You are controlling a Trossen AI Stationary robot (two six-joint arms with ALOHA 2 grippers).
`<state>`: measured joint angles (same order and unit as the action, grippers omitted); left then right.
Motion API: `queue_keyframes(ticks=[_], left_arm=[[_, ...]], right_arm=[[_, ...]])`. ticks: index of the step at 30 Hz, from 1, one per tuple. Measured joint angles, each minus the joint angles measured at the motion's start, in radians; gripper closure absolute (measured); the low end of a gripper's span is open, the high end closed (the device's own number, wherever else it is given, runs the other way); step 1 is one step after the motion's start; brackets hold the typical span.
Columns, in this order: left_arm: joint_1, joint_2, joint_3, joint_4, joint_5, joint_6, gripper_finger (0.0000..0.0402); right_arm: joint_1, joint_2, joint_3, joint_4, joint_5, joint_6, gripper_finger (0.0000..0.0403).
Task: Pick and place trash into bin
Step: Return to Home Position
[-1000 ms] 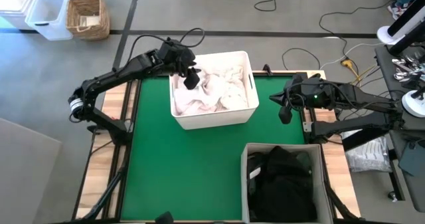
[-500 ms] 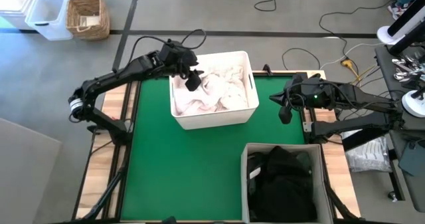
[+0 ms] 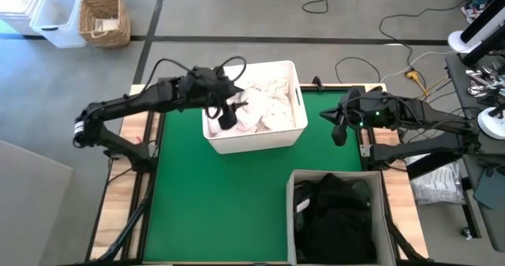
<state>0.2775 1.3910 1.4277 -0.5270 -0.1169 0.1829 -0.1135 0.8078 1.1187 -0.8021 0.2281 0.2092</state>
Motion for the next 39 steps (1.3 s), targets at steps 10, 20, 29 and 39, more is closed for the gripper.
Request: queue_keyframes(ticks=[10,20,29,39], left_arm=[[-0.241,-0.055,-0.017,-0.130,-0.214,0.036,0.0213],[-0.459,-0.302,-0.334,0.184,-0.233,0.040,0.0212],[-0.537,-0.527,-0.532,0.260,-0.243,0.145,0.0212],[-0.537,-0.831,-0.738,0.377,-0.372,0.281,0.0212]], right_arm=[[0.013,-0.003,0.000,0.049,0.000,-0.047,0.0390],[0.141,-0.007,-0.001,0.279,-0.199,-0.271,0.0390],[0.169,0.000,-0.014,0.392,-0.205,-0.409,0.0390],[0.168,0.006,-0.080,0.499,-0.205,-0.456,0.0390]])
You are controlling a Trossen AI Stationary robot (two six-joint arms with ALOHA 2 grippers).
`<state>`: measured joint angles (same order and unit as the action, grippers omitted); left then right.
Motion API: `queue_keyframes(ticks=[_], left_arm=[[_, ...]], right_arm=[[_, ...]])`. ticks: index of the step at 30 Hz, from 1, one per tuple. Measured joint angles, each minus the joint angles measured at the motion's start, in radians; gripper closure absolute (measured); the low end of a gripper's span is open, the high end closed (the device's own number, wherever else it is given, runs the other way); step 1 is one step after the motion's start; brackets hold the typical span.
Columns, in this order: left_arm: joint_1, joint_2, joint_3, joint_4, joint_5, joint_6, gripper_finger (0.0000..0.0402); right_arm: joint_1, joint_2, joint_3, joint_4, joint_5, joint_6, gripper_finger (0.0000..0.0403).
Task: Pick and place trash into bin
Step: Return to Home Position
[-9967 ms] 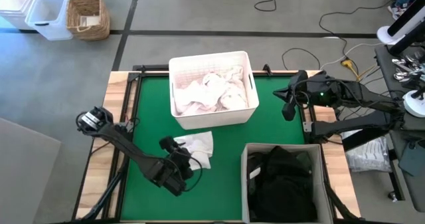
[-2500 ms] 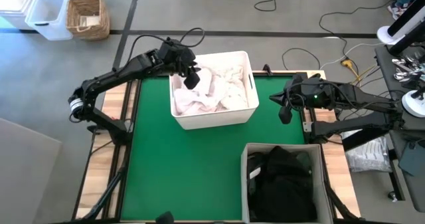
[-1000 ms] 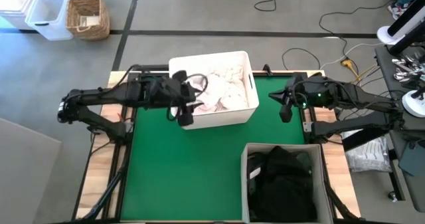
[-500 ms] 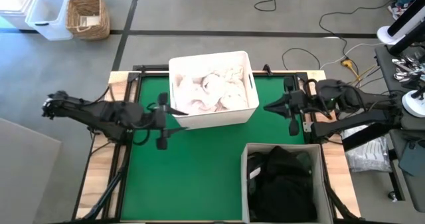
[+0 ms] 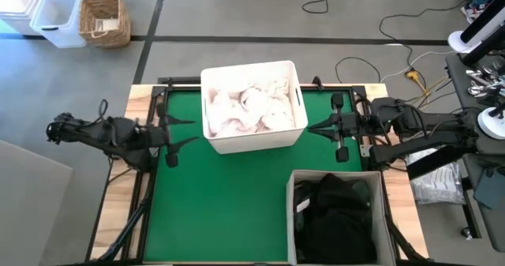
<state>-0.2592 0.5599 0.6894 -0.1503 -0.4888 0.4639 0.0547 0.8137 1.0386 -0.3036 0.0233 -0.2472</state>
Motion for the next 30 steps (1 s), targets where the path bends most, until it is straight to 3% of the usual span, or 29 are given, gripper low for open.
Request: queue_keyframes(ticks=[10,25,30], left_arm=[[0.001,-0.213,-0.021,-0.134,-0.101,-0.085,0.0212],[0.001,-0.441,-0.162,-0.104,-0.104,-0.111,0.0212],[0.001,-0.472,-0.216,-0.043,-0.036,-0.133,0.0212]], right_arm=[[0.000,-0.003,-0.030,0.083,-0.002,-0.055,0.0390],[0.000,-0.083,-0.059,0.078,-0.046,-0.091,0.0390],[0.000,-0.115,-0.096,0.083,-0.061,-0.097,0.0390]])
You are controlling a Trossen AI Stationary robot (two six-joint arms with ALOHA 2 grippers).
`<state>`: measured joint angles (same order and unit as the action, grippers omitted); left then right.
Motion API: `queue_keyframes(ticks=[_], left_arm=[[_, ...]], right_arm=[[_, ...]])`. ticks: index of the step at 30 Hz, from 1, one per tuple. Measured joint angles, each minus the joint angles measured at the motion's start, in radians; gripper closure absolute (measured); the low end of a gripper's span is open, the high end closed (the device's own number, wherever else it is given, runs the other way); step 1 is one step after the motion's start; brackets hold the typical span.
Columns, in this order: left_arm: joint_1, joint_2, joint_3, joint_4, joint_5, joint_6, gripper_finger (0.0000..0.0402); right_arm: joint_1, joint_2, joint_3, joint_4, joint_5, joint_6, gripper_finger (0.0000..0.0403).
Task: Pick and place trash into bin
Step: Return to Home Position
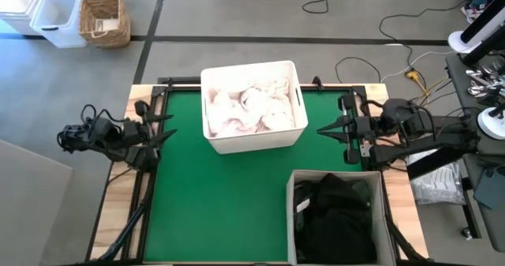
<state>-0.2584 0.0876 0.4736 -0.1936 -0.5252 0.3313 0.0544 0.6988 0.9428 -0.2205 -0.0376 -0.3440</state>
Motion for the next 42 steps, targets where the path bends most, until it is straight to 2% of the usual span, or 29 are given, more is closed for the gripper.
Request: queue_keyframes(ticks=[3,9,15,20,29,42], left_arm=[[0.000,-0.012,-0.031,0.024,0.005,-0.001,0.0212],[0.000,-0.049,-0.079,0.037,0.056,-0.001,0.0212],[0.000,-0.086,-0.091,0.063,0.067,0.002,0.0212],[0.000,-0.083,-0.126,0.110,0.149,0.012,0.0212],[0.000,-0.087,-0.190,0.228,0.177,0.004,0.0212],[0.000,-0.087,-0.382,0.492,0.177,-0.026,0.0212]], right_arm=[[0.000,-0.024,-0.022,0.001,-0.021,-0.010,0.0390],[0.000,-0.089,-0.088,0.017,-0.173,-0.065,0.0390],[0.000,-0.171,-0.170,0.047,-0.172,-0.069,0.0390],[0.000,-0.252,-0.214,0.053,-0.172,-0.068,0.0390],[0.000,-0.431,-0.321,0.076,-0.180,-0.039,0.0390],[0.000,-0.699,-0.490,0.076,-0.181,0.040,0.0390]])
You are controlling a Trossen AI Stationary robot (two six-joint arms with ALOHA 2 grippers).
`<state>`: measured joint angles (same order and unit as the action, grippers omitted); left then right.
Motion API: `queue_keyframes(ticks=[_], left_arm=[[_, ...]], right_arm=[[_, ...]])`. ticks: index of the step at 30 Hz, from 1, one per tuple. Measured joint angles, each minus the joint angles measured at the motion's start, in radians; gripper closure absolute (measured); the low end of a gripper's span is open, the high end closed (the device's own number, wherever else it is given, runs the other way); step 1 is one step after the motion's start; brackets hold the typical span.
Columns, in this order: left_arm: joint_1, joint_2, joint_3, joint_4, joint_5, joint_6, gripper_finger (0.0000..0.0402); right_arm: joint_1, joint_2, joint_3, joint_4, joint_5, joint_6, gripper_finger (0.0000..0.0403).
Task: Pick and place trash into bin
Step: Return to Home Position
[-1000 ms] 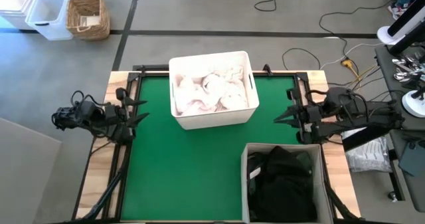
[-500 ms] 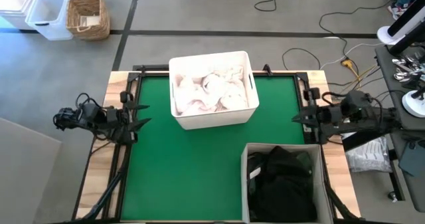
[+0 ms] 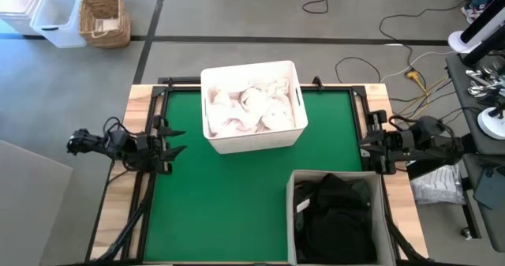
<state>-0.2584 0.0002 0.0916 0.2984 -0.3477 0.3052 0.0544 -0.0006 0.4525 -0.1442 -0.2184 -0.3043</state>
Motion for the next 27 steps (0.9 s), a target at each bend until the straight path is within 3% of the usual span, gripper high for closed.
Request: queue_keyframes(ticks=[10,19,27], left_arm=[[0.000,0.002,-0.081,0.052,0.000,-0.045,0.0212],[0.000,0.003,-0.081,-0.092,0.021,-0.098,0.0212],[0.000,0.004,-0.081,-0.140,0.017,-0.141,0.0213]], right_arm=[[0.000,0.011,-0.080,0.010,-0.001,0.042,0.0390],[0.000,0.002,-0.191,0.027,0.001,0.036,0.0390],[0.000,0.003,-0.184,0.020,0.053,0.083,0.0390]])
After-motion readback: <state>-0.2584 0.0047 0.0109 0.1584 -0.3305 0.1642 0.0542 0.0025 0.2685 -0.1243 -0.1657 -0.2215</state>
